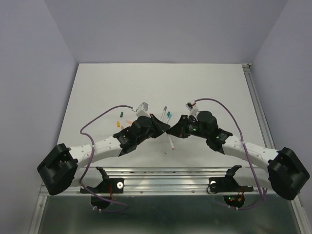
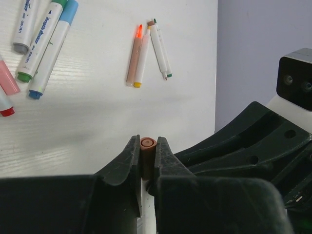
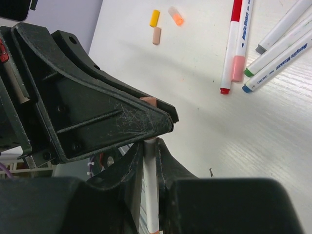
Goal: Open the pen caps
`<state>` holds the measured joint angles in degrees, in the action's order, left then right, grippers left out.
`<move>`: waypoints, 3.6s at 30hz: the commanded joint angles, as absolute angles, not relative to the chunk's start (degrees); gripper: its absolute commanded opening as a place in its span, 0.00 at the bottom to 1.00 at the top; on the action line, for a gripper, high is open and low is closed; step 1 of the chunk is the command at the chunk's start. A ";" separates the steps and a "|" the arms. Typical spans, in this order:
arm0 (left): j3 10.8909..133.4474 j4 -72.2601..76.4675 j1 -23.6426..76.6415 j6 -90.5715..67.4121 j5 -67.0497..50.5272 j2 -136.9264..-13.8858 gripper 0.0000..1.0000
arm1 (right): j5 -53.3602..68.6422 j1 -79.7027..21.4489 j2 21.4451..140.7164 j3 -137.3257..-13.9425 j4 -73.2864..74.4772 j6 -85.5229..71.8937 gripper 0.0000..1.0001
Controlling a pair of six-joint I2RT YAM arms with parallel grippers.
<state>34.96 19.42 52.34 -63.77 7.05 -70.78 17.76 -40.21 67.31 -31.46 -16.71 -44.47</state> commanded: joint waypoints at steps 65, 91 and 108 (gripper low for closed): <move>48.95 -14.50 29.00 -44.47 17.40 -84.90 0.25 | -18.80 -29.53 74.87 -39.99 15.73 -35.16 0.01; 47.46 -12.04 29.09 -41.66 9.06 -76.03 0.84 | -22.68 -27.25 84.99 -47.90 18.10 -33.58 0.45; 46.58 -7.73 31.46 -43.85 3.07 -78.12 0.90 | -12.31 -27.25 62.34 -38.07 15.38 -32.96 1.00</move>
<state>45.45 -9.41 30.02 -42.92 4.43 -74.72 -14.85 -27.59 67.16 -41.50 17.26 -32.97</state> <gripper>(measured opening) 0.895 0.998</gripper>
